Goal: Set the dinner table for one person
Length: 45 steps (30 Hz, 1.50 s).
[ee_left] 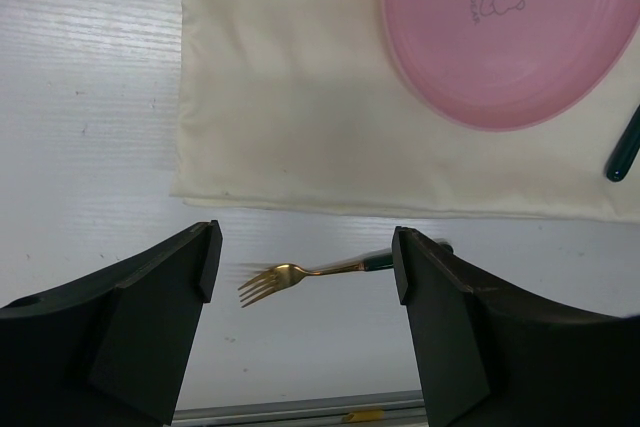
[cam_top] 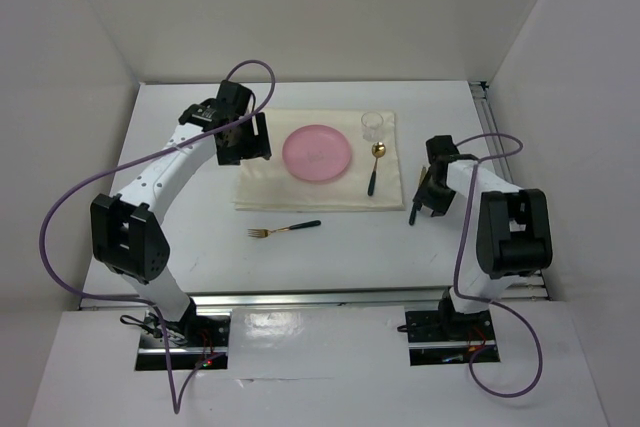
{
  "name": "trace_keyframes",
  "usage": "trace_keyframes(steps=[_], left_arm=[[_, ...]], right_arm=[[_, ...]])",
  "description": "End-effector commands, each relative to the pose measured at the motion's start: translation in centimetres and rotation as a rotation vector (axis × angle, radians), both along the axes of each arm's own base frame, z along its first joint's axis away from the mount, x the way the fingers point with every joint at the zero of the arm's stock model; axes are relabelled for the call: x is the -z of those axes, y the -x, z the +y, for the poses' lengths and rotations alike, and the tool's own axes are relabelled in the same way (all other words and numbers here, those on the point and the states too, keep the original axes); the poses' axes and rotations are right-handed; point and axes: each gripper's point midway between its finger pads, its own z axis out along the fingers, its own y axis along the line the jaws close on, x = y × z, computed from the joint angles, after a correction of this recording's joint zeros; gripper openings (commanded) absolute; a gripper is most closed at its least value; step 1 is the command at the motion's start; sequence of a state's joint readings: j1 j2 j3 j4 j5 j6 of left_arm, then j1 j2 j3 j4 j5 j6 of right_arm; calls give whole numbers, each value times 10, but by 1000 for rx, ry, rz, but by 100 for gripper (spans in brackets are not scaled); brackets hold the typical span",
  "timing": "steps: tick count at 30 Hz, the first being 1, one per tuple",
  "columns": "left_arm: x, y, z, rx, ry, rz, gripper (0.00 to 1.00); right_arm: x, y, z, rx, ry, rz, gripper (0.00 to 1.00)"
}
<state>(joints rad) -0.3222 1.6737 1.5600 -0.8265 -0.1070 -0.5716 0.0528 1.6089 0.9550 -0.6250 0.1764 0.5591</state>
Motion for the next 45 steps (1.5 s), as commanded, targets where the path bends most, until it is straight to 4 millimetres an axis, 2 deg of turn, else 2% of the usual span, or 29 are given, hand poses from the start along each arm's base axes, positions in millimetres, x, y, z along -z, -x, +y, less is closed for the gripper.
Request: trace_keyframes(steps=[1, 6, 9, 14, 17, 20, 22, 25, 30, 35, 36, 37, 38, 41, 42, 43, 45], left_arm=[[-6, -5, -3, 26, 1, -30, 87], [-6, -5, -3, 26, 1, -30, 87], [-6, -5, -3, 26, 1, -30, 87], [-6, -5, -3, 26, 1, -30, 87], [-6, -5, -3, 26, 1, -30, 87], [-3, -5, -5, 31, 6, -19, 87], [-3, -5, -5, 31, 6, -19, 85], [-3, -5, -5, 31, 6, -19, 85], [-3, -5, -5, 31, 6, -19, 85], [-3, -5, -3, 26, -2, -21, 85], [-3, -5, -3, 26, -2, -21, 85], [-3, -5, -3, 26, -2, -21, 85], [-3, -6, -2, 21, -9, -23, 85], [-2, -4, -1, 21, -12, -15, 85], [-5, -5, -2, 21, -9, -23, 85], [-5, -5, -2, 21, -9, -23, 85], [-5, -5, -2, 21, -9, -23, 85]], right_arm=[[7, -18, 3, -16, -23, -51, 49], [23, -13, 2, -23, -13, -14, 48], [23, -13, 0, -3, -8, -17, 47], [-15, -25, 3, 0, -9, -147, 47], [-36, -36, 10, -17, -31, -212, 51], [-42, -39, 15, -32, -42, -216, 56], [-42, -39, 19, -41, -43, -216, 56], [-32, -39, 26, -67, -79, -188, 57], [1, -29, 42, -135, -78, -81, 58], [16, -20, 38, -108, -49, -50, 45], [16, -21, 37, -95, -43, -52, 38], [14, -22, 31, -86, -14, -53, 23], [11, -21, 28, -69, 1, -58, 15], [-22, -35, 16, -48, 71, -131, 0], [-33, -41, 18, -65, 80, -166, 0], [-55, -50, 23, -84, 77, -217, 0], [-72, -58, 28, -125, 83, -245, 0]])
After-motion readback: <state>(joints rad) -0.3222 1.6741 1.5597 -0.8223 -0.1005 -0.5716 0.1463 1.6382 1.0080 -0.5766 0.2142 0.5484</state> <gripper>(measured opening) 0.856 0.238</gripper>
